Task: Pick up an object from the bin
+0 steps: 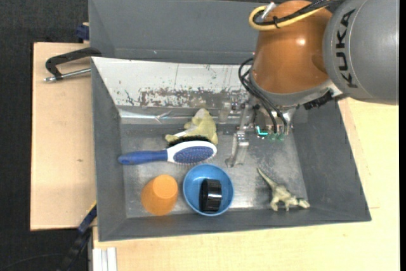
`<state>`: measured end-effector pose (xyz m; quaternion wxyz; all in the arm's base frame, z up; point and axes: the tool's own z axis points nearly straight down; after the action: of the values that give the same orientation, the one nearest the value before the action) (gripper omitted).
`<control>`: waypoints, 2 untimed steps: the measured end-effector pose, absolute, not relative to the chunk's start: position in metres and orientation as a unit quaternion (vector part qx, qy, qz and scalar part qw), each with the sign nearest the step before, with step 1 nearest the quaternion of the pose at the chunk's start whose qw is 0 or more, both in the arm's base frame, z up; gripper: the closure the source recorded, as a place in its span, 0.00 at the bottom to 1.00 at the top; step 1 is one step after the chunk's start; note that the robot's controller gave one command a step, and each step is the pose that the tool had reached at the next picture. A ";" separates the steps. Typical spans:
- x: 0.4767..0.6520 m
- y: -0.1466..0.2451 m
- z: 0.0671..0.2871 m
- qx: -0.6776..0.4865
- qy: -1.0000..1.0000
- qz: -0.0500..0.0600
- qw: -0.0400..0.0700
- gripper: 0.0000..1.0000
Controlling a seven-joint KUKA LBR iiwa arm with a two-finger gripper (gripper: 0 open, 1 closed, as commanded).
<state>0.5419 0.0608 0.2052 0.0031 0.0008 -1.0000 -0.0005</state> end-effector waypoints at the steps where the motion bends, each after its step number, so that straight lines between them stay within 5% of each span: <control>1: 0.534 0.102 0.101 -0.012 -1.000 -0.001 -0.007 0.00; 2: 0.536 0.100 0.106 -0.013 -1.000 -0.001 -0.010 1.00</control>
Offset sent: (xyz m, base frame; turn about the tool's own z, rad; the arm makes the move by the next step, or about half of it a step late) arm -0.0122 0.0399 -0.1052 0.0248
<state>0.5356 0.0998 0.1055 -0.0099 -0.0132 -0.9999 -0.0008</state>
